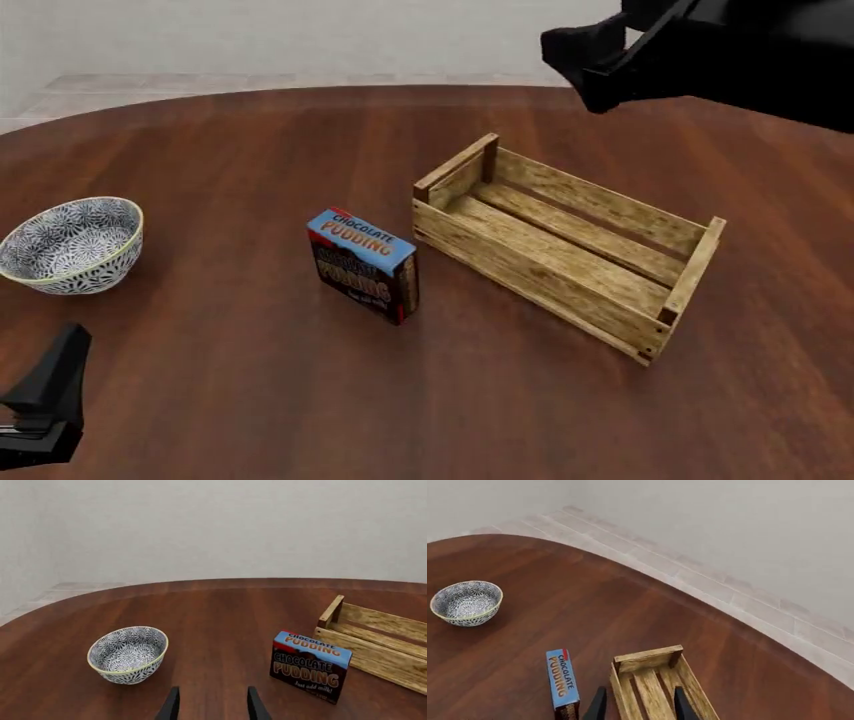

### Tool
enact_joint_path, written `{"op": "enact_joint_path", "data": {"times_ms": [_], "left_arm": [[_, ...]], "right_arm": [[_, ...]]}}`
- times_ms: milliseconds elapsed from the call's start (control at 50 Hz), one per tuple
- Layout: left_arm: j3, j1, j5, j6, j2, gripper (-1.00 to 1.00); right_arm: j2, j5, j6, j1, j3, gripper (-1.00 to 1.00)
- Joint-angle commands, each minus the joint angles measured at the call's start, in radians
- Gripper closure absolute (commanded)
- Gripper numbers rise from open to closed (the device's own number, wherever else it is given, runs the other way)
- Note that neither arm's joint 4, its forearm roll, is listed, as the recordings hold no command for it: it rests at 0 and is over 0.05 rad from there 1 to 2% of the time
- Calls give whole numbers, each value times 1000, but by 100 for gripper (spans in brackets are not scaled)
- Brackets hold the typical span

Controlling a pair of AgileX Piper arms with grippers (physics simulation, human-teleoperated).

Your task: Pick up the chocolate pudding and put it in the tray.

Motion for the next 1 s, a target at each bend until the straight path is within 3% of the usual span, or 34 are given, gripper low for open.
{"op": "enact_joint_path", "data": {"times_ms": [20, 140, 440, 1000], "left_arm": [[0, 0, 0, 0, 0, -100], [0, 0, 0, 0, 0, -100], [0, 0, 0, 0, 0, -100], [0, 0, 0, 0, 0, -100]], "right_arm": [[132, 19, 23, 70, -105, -100], [183, 33, 28, 101, -146, -100], [274, 0, -20, 165, -166, -100], [343, -10, -20, 264, -174, -100]]}}
